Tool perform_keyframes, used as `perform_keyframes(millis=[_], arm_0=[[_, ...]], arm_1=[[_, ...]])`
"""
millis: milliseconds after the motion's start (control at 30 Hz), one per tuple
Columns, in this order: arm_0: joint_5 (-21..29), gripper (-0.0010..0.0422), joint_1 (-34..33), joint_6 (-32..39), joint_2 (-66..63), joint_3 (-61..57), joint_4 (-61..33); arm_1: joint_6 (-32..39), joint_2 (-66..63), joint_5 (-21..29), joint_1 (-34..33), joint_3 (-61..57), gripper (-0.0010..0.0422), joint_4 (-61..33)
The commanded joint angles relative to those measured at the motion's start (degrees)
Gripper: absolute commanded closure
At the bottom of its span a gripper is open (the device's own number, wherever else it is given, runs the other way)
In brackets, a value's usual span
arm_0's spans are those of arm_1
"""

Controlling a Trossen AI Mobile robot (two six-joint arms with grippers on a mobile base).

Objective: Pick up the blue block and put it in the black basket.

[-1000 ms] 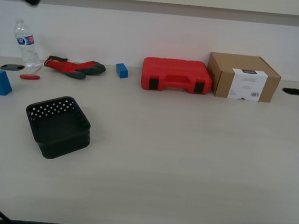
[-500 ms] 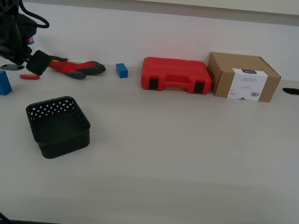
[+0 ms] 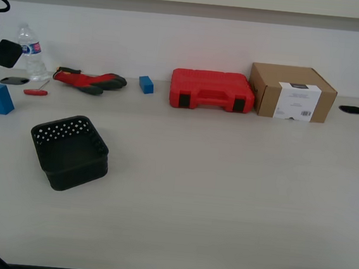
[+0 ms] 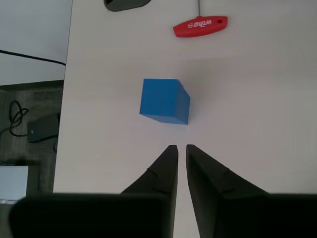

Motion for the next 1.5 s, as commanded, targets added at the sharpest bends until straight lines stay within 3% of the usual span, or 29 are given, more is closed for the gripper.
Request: perform_keyframes(millis=[33,167,333,433,567,700,800,967,1033,1233,1333,1500], arm_0=[[0.0,0.0413,0.04,0.0,-0.02,0.07,0.22],[0.02,0.0413,0.04,0.0,-0.02,0.07,0.26],[0.0,0.0413,0.09,0.0,-0.02,0.07,0.22],[0.0,0.0413,0.09,0.0,-0.02,0.07,0.22],[0.0,0.0413,0.09,0.0,-0.02,0.07,0.24],[0.0,0.0413,0.09,0.0,-0.02,0.07,0.24],[0.0,0.0413,0.07,0.0,-0.02,0.07,0.24],[0.0,0.0413,0.09,0.0,-0.02,0.07,0.02],[0.0,0.0413,0.09,0.0,-0.02,0.07,-0.02],[0.0,0.0413,0.07,0.0,-0.02,0.07,-0.13],[0.0,0.0413,0.09,0.0,-0.02,0.07,-0.09],[0.0,0.0413,0.09,0.0,-0.02,0.07,-0.94]], arm_1=[[1.2,0.5,0.44,1.29,0.85,0.0344,0.15],[0.79,4.31,-1.79,1.77,4.13,0.0246,0.02],[-1.64,11.87,-2.34,1.38,10.29,0.0059,-1.09],[-2.54,15.37,-3.13,1.16,15.13,0.0009,-1.11],[-2.49,20.37,-3.08,1.14,23.32,0.0057,-4.0],[-4.0,26.4,-0.9,1.01,32.24,0.0138,-12.0],[-5.27,31.54,-0.09,0.48,38.95,0.0231,-16.87],[-3.69,37.24,2.01,-0.9,44.48,0.0421,-22.01],[-3.78,37.2,2.05,-1.38,44.5,0.0405,-22.8],[-2.6,31.26,4.46,-2.67,44.5,0.0413,-28.52],[-2.36,24.87,9.57,-3.37,44.5,0.0414,-36.79],[-1.99,12.24,11.93,-6.01,44.15,0.0414,-50.16]])
